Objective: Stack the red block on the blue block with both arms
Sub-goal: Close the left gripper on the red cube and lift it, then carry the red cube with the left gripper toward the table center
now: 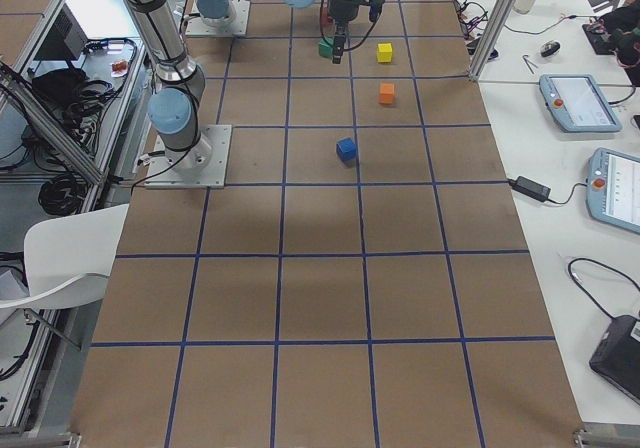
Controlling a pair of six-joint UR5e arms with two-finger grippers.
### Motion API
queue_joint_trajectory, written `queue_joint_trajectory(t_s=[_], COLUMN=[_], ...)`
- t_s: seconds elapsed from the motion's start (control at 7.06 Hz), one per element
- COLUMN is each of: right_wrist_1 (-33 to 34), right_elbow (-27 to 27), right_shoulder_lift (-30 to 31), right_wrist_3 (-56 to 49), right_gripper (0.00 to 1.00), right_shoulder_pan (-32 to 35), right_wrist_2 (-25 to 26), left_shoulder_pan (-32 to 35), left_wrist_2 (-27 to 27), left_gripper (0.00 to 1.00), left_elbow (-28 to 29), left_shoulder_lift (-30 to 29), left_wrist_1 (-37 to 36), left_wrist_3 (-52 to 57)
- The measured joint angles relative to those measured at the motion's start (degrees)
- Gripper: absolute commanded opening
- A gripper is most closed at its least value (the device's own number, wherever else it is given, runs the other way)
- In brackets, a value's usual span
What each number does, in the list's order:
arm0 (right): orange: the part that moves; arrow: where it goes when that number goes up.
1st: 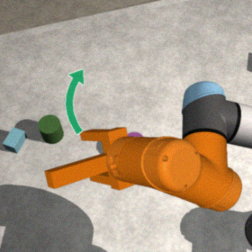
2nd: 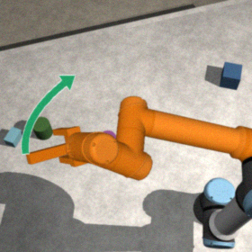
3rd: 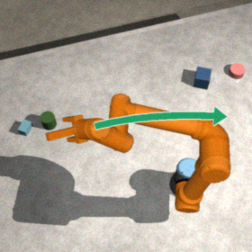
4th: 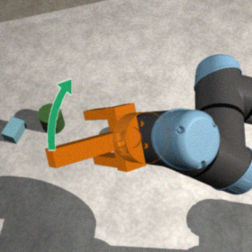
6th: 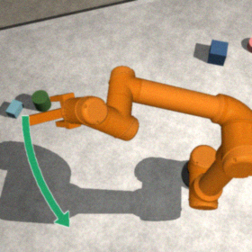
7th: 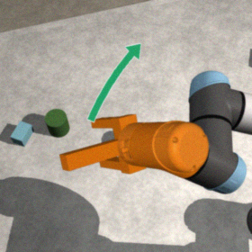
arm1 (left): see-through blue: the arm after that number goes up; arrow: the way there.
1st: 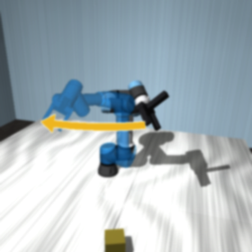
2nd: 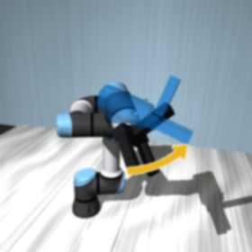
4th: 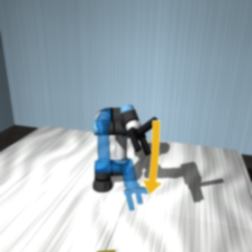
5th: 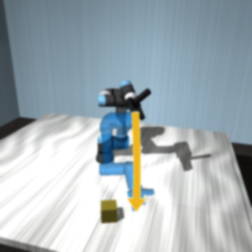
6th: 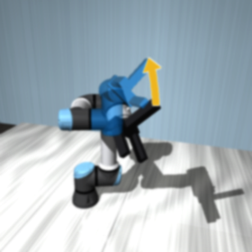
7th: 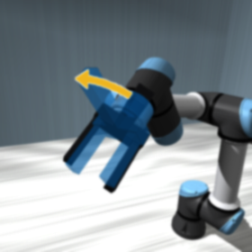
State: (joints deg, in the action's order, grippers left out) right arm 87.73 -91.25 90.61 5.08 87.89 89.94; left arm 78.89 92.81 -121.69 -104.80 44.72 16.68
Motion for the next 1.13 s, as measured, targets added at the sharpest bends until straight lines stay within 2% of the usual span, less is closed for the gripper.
queue_joint_trajectory(t_s=[0.28,0.42,0.71,0.85,1.13], right_wrist_1=[0.06,0.07,0.07,0.07,0.13], right_elbow=[-0.02,-0.05,-0.04,-0.03,-0.01], right_shoulder_lift=[0.0,0.01,0.0,-0.03,-0.06], right_wrist_3=[-0.2,-0.28,-0.49,-0.63,-0.75], right_gripper=[1.0,1.0,1.0,1.0,1.0], right_shoulder_pan=[-0.01,-0.02,-0.06,-0.07,-0.11], right_wrist_2=[-0.03,-0.03,-0.03,-0.01,0.05], left_shoulder_pan=[0.93,1.74,7.07,11.58,22.37], left_wrist_2=[-0.42,-1.99,-5.58,-6.97,-8.22], left_gripper=[0.01,0.01,0.01,0.01,0.02], left_elbow=[2.3,6.82,22.74,27.92,31.5], left_shoulder_lift=[1.34,1.34,-0.89,-2.7,-6.68], left_wrist_1=[1.82,6.43,23.05,26.73,22.81], left_wrist_3=[-1.84,-3.92,-12.22,-16.84,-30.33])
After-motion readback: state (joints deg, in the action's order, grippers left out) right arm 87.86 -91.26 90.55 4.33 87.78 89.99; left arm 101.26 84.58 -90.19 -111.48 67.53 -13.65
